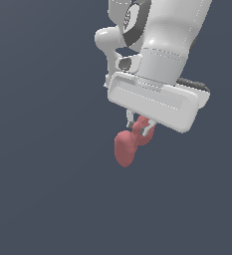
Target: Pick up the object and move it to a goal position.
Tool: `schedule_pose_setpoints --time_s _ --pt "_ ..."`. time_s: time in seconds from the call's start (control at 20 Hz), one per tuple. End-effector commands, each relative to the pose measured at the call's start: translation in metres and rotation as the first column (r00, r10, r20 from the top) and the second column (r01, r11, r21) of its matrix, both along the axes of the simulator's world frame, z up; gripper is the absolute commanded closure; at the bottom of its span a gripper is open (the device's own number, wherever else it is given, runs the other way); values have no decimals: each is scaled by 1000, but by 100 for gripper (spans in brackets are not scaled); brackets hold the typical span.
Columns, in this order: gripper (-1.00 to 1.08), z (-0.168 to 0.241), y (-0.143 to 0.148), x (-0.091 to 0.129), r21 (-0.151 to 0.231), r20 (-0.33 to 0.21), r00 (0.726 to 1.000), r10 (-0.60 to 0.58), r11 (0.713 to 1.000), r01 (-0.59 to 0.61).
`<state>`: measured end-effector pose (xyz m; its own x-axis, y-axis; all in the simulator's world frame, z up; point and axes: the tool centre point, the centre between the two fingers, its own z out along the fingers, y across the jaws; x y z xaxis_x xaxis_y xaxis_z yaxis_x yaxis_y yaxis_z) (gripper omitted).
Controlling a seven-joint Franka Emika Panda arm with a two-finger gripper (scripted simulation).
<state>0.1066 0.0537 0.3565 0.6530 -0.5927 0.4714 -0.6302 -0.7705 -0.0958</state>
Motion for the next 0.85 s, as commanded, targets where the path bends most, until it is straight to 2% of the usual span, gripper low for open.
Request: schedule_pose_setpoints --time_s 0.0,0.4,0.8 --pt "108 17 6 4 -9 30 999 -29 1000 30" --pt "108 55 21 11 -29 96 991 -92 995 95" --pt "108 68 27 14 -35 116 987 -111 993 116"
